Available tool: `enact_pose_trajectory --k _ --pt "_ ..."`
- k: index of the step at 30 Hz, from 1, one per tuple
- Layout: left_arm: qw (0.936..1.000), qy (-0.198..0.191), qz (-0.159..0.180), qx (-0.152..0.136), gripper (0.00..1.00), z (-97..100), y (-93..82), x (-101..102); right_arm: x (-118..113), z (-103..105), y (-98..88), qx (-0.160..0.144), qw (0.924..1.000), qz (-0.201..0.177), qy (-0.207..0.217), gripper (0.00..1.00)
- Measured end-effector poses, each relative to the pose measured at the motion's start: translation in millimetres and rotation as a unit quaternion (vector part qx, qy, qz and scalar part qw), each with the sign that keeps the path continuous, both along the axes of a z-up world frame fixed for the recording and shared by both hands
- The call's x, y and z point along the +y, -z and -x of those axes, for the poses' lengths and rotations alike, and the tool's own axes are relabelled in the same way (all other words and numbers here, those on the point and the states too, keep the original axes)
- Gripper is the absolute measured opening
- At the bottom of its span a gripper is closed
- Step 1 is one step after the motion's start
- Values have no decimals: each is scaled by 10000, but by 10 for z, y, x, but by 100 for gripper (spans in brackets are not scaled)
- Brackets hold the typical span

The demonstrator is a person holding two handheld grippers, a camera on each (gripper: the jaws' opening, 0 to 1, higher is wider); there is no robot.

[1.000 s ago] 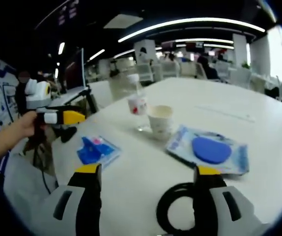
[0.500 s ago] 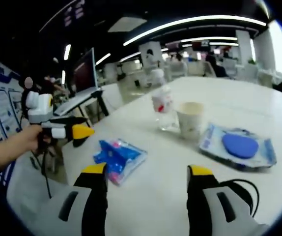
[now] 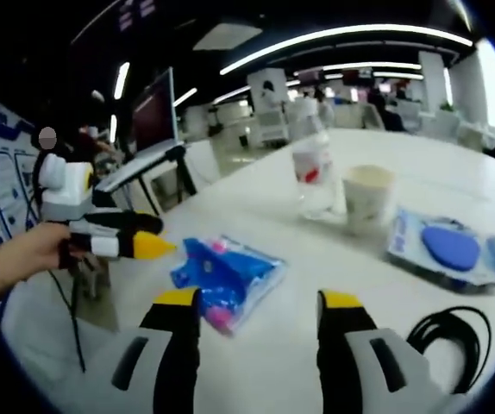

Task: Arrange the tabletop items into an orderly group along one side of the table until the central work area is clear of visible clutter.

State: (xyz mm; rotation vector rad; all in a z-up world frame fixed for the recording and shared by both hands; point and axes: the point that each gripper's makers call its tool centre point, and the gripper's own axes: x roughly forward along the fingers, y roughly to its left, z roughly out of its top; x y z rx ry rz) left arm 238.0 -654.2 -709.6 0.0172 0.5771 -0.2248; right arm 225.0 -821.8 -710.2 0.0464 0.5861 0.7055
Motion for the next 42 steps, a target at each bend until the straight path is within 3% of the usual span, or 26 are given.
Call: enact_pose_trajectory --k 11,16,39,42 --pt "9995 131 0 271 52 22 193 -45 297 -8 253 149 9999 -12 4 39" --pt "9992 131 30 383 48 36 279 -45 296 -43 303 179 9998 61 96 29" --pt "9976 52 105 679 22 59 442 -51 292 -82 463 484 9977 1 467 12" --pt "9974 56 108 707 15 73 449 -63 292 -79 470 509 9975 -5 489 10"
